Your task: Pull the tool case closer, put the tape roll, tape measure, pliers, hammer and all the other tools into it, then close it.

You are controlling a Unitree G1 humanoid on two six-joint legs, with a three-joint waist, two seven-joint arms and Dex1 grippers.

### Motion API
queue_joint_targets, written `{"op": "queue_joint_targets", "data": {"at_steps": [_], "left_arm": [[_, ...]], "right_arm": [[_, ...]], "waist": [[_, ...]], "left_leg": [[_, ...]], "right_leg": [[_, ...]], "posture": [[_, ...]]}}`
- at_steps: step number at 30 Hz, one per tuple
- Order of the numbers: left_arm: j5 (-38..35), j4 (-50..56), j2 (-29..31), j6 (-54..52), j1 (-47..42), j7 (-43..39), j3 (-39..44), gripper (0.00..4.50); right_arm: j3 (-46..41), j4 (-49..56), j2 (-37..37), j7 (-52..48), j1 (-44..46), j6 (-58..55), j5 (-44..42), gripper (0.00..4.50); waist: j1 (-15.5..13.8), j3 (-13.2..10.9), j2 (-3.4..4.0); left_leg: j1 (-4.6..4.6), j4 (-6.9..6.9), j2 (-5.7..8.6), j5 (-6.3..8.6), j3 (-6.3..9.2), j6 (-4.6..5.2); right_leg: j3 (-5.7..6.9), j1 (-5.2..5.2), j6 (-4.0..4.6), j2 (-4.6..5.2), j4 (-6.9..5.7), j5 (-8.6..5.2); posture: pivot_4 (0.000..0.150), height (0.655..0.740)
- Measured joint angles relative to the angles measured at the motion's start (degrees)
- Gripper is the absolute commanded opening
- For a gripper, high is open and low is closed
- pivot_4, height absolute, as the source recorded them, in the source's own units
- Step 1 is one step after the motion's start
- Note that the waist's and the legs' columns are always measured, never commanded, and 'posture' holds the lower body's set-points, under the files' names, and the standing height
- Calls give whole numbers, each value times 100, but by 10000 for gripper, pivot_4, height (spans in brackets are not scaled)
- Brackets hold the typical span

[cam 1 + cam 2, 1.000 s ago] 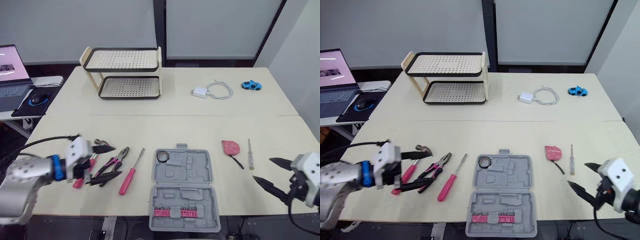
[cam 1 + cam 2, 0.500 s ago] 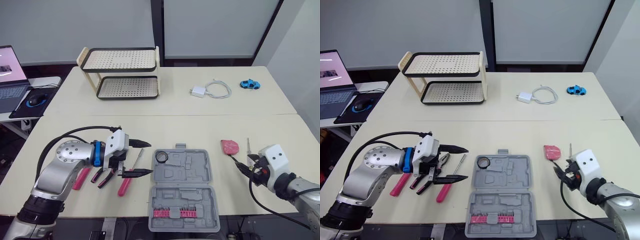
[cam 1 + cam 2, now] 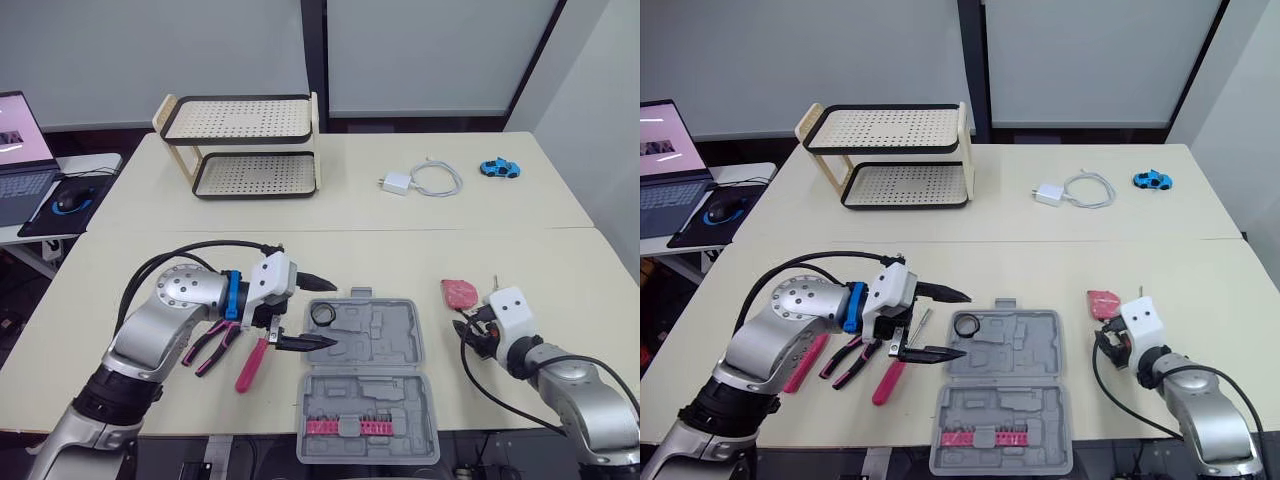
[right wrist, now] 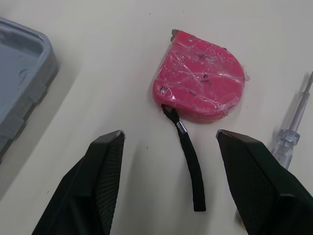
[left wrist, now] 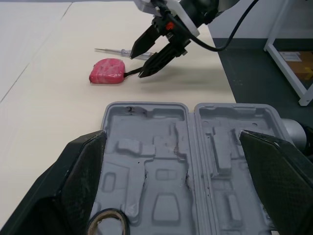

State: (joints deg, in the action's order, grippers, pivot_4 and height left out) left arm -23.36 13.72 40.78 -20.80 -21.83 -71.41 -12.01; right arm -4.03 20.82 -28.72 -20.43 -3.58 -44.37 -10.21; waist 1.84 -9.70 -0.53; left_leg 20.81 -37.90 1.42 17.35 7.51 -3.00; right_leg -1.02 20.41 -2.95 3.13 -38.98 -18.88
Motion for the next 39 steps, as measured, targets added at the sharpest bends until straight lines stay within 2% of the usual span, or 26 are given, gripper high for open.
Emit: {"op": "queue_joint_targets", "data": {"at_steps": [8, 11, 18, 19, 29, 36, 39], "left_arm": [[119, -2, -49, 2, -50, -10, -73, 45000], [161, -3, -75, 4, -69, -19, -120, 45000], [217, -5, -93, 5, -88, -38, -124, 45000], [225, -6, -93, 5, -94, -40, -126, 45000], [427, -9, -119, 210, -73, -165, -243, 45000], [548, 62, 83, 452, 318, -340, -281, 45000], [540, 288, 231, 493, 537, -466, -285, 45000]], "right_arm": [[33, -515, 248, 122, 290, -59, -9, 32217], [11, -552, 292, 146, 342, -102, -14, 26595], [10, -671, 393, 183, 467, -99, -11, 2650], [10, -679, 396, 184, 475, -100, -11, 659], [-196, -445, 435, 166, 349, -410, -157, 659], [-403, 733, 383, 67, -489, -1132, -519, 659], [-503, 1457, 396, 60, -1123, -1455, -713, 659]], "waist": [[-1, 0, 0], [-2, 0, 0], [-1, 0, 0], [-1, 0, 0], [-2, 0, 1], [-9, -1, 9], [-10, 1, 15]], "left_leg": [[0, 1, -1, 0, 2, 0], [1, 0, -1, 0, 0, 0], [0, 0, -1, 0, 2, 0], [0, 0, -1, 0, 2, 0], [1, 1, -2, 0, 4, 0], [5, 2, -5, 0, 6, 0], [5, 8, -8, 1, 11, 1]], "right_leg": [[1, 1, 0, 0, 0, 0], [0, 1, 0, 0, 0, 0], [1, 1, 0, -1, -1, 0], [1, 1, 0, -1, -1, 0], [2, 1, 0, 0, -1, 0], [-1, 5, 0, 1, 0, 0], [4, 5, 0, -2, 0, -1]], "posture": [[1500, 7400], [1500, 7400], [1500, 7400], [1500, 7400], [1500, 7400], [1500, 7400], [1500, 7400]]}}
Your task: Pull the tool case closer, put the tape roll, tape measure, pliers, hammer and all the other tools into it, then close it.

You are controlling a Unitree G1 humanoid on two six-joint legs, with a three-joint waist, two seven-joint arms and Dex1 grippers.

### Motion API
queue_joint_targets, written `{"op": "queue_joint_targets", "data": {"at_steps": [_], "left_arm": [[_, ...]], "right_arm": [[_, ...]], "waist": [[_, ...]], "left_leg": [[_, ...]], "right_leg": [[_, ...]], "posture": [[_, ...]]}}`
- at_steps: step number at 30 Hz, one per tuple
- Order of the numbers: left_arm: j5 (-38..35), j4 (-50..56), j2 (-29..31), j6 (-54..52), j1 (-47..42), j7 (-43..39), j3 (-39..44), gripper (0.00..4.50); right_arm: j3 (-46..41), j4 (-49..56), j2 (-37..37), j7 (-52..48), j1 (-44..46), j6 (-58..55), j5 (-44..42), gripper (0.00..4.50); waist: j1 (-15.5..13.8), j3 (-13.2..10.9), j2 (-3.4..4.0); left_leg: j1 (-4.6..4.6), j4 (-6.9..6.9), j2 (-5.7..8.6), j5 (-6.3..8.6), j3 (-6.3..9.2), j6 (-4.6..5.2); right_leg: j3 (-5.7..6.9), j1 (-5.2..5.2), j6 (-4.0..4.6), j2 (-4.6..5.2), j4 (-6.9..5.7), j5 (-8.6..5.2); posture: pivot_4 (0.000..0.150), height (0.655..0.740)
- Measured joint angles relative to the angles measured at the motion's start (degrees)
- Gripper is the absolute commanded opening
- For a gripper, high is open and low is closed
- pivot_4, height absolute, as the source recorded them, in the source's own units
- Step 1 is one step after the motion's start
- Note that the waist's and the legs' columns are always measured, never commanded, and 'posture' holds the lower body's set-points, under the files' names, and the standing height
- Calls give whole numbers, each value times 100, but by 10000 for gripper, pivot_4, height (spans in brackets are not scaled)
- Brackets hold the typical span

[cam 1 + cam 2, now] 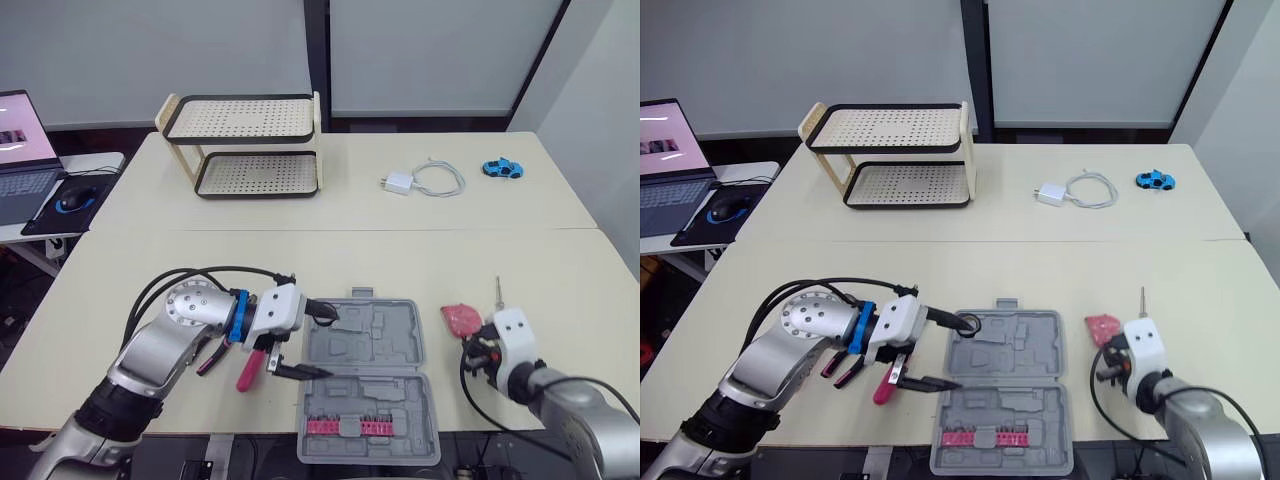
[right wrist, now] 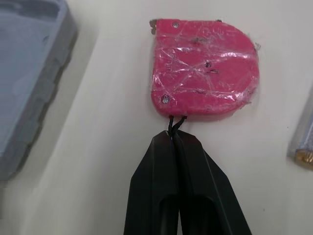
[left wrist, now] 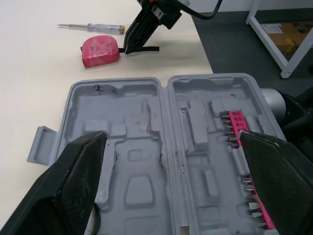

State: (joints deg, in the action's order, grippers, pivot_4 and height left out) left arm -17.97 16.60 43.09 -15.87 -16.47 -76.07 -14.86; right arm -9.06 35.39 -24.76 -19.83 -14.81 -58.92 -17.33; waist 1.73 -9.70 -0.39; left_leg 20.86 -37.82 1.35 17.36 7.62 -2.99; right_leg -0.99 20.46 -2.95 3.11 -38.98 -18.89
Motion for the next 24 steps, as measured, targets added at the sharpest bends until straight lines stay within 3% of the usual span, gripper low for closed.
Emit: {"op": "queue_joint_targets", "data": {"at_steps": [13, 24], "left_arm": [[-208, 358, 57, -120, 125, -219, -1, 45000], [-222, 414, 64, -102, 250, -235, -8, 45000]], "right_arm": [[-102, 1136, 197, 121, -1343, -544, -310, 659], [-34, 1331, 200, 131, -1656, -557, -429, 659]], "waist": [[-3, -1, 3], [-5, -1, 4]], "left_leg": [[-2, -3, 0, 0, -5, 0], [-2, -3, 1, 0, -4, 0]], "right_leg": [[-7, -3, -1, 0, 2, -1], [-4, -3, -1, -3, 2, -1]], "posture": [[1500, 7400], [1500, 7400]]}}
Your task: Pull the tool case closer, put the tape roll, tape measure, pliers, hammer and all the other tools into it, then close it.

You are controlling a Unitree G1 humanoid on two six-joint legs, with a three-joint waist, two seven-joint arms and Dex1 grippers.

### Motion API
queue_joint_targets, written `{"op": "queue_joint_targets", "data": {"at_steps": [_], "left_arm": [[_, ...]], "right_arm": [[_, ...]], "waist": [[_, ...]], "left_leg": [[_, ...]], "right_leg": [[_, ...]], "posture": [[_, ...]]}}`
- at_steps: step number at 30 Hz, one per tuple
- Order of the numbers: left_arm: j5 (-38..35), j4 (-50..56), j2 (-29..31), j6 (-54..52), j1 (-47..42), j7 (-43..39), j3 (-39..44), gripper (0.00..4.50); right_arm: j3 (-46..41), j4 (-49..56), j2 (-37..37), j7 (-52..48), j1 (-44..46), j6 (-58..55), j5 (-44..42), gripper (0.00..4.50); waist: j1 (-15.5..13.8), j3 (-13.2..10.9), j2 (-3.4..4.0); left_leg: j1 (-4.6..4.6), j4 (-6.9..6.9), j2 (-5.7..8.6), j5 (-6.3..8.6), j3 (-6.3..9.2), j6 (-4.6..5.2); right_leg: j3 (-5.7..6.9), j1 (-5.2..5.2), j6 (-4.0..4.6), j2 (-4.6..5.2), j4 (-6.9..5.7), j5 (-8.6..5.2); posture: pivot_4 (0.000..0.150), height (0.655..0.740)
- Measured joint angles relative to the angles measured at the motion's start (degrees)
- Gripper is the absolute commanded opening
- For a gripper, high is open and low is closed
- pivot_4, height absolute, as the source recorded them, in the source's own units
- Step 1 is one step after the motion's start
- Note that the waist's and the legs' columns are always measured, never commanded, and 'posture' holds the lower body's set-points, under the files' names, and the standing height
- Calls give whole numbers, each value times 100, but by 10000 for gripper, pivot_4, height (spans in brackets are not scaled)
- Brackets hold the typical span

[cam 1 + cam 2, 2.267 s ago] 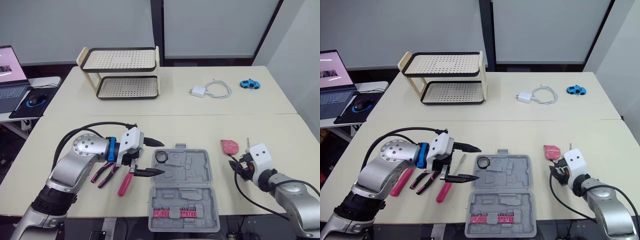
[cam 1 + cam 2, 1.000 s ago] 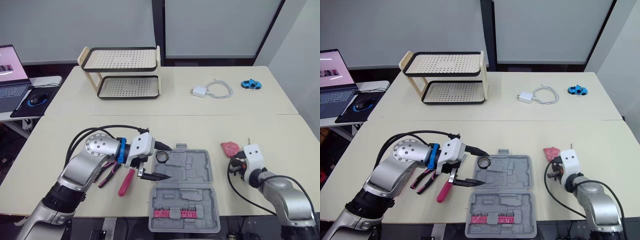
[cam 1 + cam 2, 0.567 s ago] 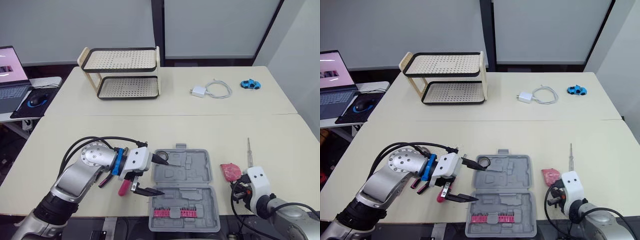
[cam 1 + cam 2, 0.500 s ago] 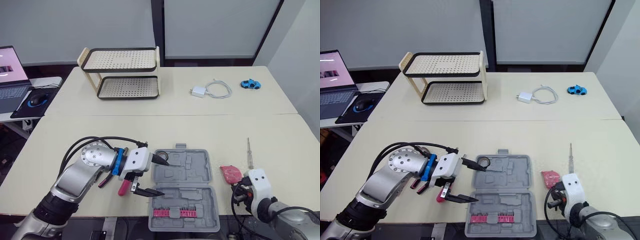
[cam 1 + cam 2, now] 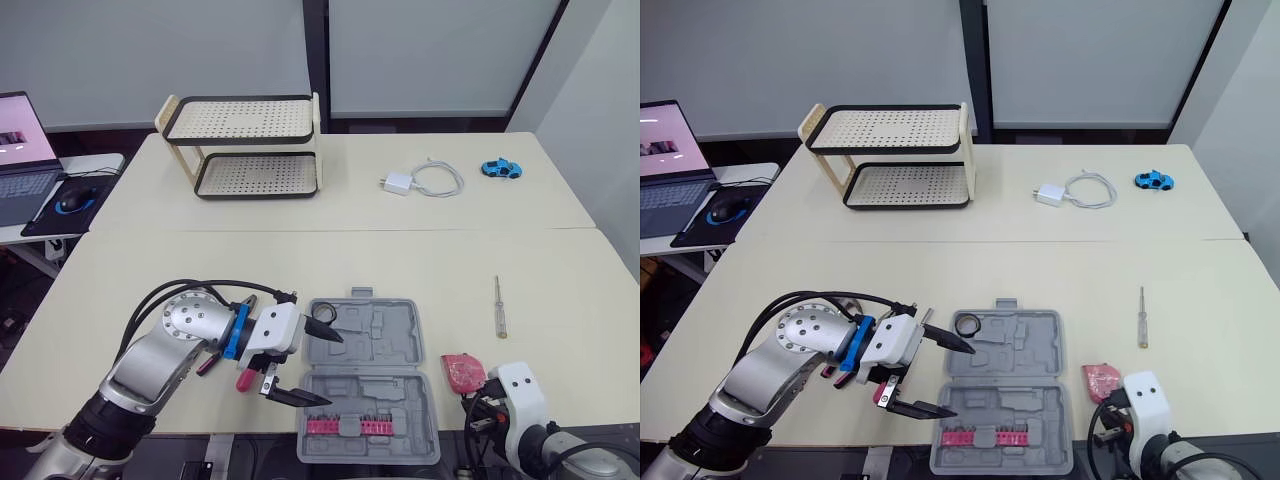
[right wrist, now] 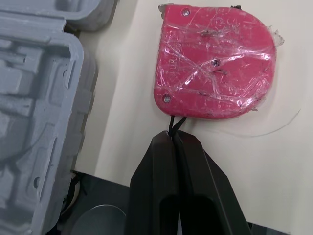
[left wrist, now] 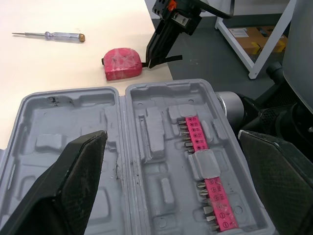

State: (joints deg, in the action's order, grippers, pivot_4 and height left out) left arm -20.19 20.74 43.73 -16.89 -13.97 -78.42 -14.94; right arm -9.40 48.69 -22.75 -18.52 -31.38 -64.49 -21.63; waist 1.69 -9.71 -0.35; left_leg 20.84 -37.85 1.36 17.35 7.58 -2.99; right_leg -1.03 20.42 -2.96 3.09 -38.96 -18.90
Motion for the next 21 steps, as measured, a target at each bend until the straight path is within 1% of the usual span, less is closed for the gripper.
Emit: {"op": "queue_joint_targets", "data": {"at_steps": [13, 21], "left_arm": [[-9, 57, -5, -181, -257, 18, -82, 45000], [-21, 187, -8, -281, -261, 16, -89, 45000]], "right_arm": [[138, 68, -34, -3, -160, -104, -6, 659], [165, 116, -35, -1, -188, -172, -45, 659]], "waist": [[0, 0, 0], [-1, 0, 0]], "left_leg": [[0, 0, 1, 0, 1, 0], [0, 0, 0, 0, 0, 0]], "right_leg": [[1, 0, -1, 0, 0, 0], [0, 0, -1, 0, 0, 0]], "posture": [[1500, 7400], [1500, 7400]]}}
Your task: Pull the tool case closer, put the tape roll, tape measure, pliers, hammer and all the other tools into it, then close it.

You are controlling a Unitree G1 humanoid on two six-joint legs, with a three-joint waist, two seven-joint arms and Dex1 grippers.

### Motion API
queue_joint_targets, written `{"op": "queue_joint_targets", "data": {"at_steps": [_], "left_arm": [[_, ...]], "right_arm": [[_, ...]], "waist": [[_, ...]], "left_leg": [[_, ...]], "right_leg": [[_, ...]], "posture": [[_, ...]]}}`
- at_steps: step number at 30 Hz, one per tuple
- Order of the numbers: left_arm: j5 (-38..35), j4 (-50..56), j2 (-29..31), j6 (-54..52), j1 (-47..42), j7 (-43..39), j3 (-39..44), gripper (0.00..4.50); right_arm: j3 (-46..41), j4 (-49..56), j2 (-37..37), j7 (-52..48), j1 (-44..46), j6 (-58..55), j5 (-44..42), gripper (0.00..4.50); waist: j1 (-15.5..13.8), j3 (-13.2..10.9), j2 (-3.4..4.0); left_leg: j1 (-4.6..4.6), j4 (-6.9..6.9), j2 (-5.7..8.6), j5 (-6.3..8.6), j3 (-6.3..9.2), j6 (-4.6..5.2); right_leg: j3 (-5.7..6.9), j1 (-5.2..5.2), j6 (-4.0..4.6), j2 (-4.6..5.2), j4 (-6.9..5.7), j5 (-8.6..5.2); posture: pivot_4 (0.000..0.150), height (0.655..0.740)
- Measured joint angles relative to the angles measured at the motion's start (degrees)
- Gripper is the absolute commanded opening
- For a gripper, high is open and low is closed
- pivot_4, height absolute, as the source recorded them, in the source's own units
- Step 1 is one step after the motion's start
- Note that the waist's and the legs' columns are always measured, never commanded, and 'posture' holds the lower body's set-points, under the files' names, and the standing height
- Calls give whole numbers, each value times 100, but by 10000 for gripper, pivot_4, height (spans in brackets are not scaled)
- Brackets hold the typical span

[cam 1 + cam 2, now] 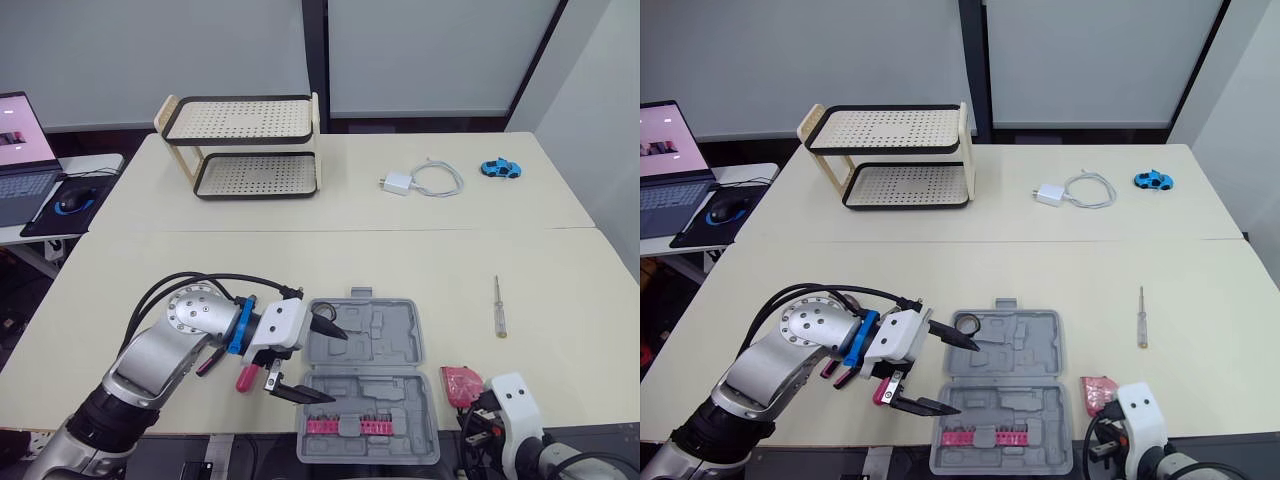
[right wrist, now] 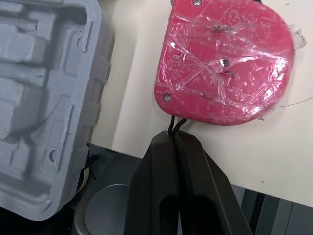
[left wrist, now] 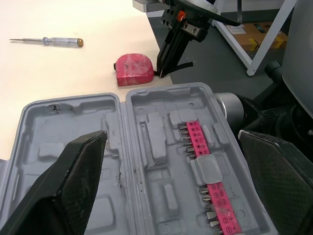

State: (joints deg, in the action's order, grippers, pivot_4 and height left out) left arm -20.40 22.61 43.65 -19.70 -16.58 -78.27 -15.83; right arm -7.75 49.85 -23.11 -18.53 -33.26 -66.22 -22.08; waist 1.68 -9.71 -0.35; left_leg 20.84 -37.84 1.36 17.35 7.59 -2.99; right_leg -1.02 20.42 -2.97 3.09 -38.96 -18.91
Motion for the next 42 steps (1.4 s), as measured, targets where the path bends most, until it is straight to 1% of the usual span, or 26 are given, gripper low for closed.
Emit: {"op": "queue_joint_targets", "data": {"at_steps": [9, 17, 20, 21, 22, 24, 26, 27, 28, 31, 33, 35, 37, 38, 42], "left_arm": [[-13, 52, 2, -16, 2, -35, -18, 45000], [-8, 159, 1, -15, 6, -103, -25, 45000], [3, 158, 1, 2, 32, -101, -32, 45000], [5, 158, 1, 18, 54, -100, -33, 45000], [7, 158, 1, 28, 80, -100, -33, 45000], [13, 153, 1, 44, 138, -97, -34, 45000], [13, 153, 0, 58, 142, -87, -34, 45000], [13, 152, 0, 66, 144, -83, -34, 45000], [12, 151, 0, 100, 157, -72, -32, 45000], [11, 148, -2, 197, 247, -20, -25, 45000], [9, 149, 5, 262, 282, -5, -13, 45000], [5, 158, 57, 284, 347, -5, 11, 45000], [5, 165, 136, 293, 423, 1, 40, 45000], [3, 174, 142, 293, 448, 9, 47, 45000], [0, 265, 161, 301, 550, 45, 63, 45000]], "right_arm": [[-37, 106, -4, -12, -178, -54, -28, 659], [-100, 124, 35, -4, -164, -132, -231, 659], [-271, 136, 124, -3, -107, -247, -392, 6388], [-365, 180, 140, -19, -80, -305, -451, 10134], [-466, 229, 123, -42, -74, -346, -511, 12906], [-764, 393, -32, -241, -69, -482, -741, 19772], [-1274, 635, -547, -750, -184, -529, -1242, 27523], [-1521, 724, -858, -1014, -250, -500, -1511, 30436], [-1725, 783, -1146, -1299, -302, -397, -1705, 34373], [-2268, 786, -2186, -2162, -371, 140, -1727, 44764], [-2421, 653, -2608, -2576, -367, 591, -1583, 44764], [-2206, 222, -3321, -3109, -275, 1495, -1017, 44764], [-1798, -384, -3875, -3526, -108, 2593, -292, 44764], [-1564, -668, -4042, -3685, -12, 3099, 32, 44764], [-464, -1705, -4370, -4178, 626, 4938, 1067, 44764]], "waist": [[0, 0, 0], [-1, 0, 0], [0, 0, 0], [0, 0, 0], [0, 0, 1], [-1, 0, 1], [-3, -2, 3], [-4, -2, 3], [-3, -3, 0], [6, -4, 0], [-6, -7, -7], [3, -7, -7], [4, -10, -12], [0, -12, -15], [-6, -15, -17]], "left_leg": [[0, 0, 0, 0, 0, 0], [0, 0, 0, 0, 0, 0], [0, 0, -1, 0, 0, 0], [0, 0, -1, 0, 0, 0], [0, 0, -2, 0, 0, 0], [1, 0, -1, 0, 0, 0], [1, -2, -1, 0, -1, 0], [-3, -2, 1, 0, -1, 1], [-4, -4, 2, 0, -1, 1], [-7, -3, 8, 0, -10, 1], [-6, -4, 7, 0, -10, 1], [-9, -5, 9, 0, -23, 1], [-8, -6, 8, 0, -30, 1], [-8, -5, 6, 0, -31, 1], [-3, -6, -1, 0, -28, 0]], "right_leg": [[0, 0, 0, 0, 0, 0], [0, 0, -1, 0, 1, 0], [0, 0, -1, 0, 1, 0], [-1, 0, -1, 0, 0, 0], [-1, 0, -1, 1, 1, 0], [-1, 0, -1, 1, 1, 0], [-2, -4, -1, 4, 3, 0], [3, -12, -1, 3, 7, 0], [9, -16, -1, -1, 9, 0], [9, -20, -2, -3, 8, -1], [15, -22, -2, -7, 9, -1], [8, -21, -2, -6, 9, -1], [8, -21, -2, -5, 10, -1], [9, -21, -2, -5, 11, -1], [8, -20, -2, 1, 13, -1]], "posture": [[1500, 7400], [1500, 7400], [1500, 7400], [1500, 7400], [1500, 7400], [1500, 7400], [1500, 7400], [1500, 7400], [1500, 7400], [1500, 7400], [1500, 7400], [1500, 7400], [1500, 7400], [1500, 7400], [1500, 7400]]}}
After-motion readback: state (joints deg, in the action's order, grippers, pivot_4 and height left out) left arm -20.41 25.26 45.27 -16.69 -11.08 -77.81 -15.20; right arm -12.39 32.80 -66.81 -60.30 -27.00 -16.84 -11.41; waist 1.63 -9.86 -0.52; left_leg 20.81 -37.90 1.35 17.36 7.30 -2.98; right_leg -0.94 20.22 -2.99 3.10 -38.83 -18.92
